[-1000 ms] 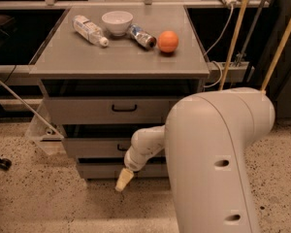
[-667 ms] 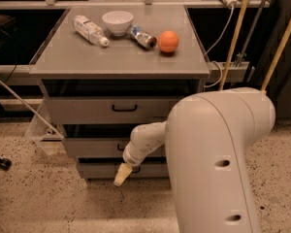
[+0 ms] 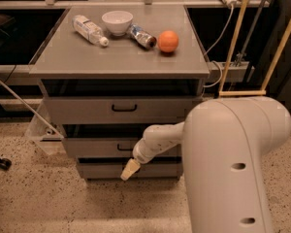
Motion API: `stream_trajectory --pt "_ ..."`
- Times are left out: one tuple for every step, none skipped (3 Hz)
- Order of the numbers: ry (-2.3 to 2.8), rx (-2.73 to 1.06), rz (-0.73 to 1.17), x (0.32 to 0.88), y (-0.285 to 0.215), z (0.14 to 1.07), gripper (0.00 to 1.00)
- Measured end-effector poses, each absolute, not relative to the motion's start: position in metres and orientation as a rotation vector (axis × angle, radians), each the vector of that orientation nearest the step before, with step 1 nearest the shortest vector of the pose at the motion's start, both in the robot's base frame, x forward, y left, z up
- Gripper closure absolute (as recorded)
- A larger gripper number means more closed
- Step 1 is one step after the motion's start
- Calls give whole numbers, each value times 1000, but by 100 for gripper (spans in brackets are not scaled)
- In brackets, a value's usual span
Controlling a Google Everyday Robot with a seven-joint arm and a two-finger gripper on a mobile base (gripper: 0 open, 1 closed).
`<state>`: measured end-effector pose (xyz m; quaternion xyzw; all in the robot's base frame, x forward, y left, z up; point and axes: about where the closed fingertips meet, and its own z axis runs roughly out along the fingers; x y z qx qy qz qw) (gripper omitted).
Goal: Close middle drawer
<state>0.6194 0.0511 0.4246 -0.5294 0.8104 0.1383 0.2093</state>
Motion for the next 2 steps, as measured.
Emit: stream_trajectory --pt "2284 -1198 397 653 4 425 0" --pt "2284 -1197 396 653 4 425 0"
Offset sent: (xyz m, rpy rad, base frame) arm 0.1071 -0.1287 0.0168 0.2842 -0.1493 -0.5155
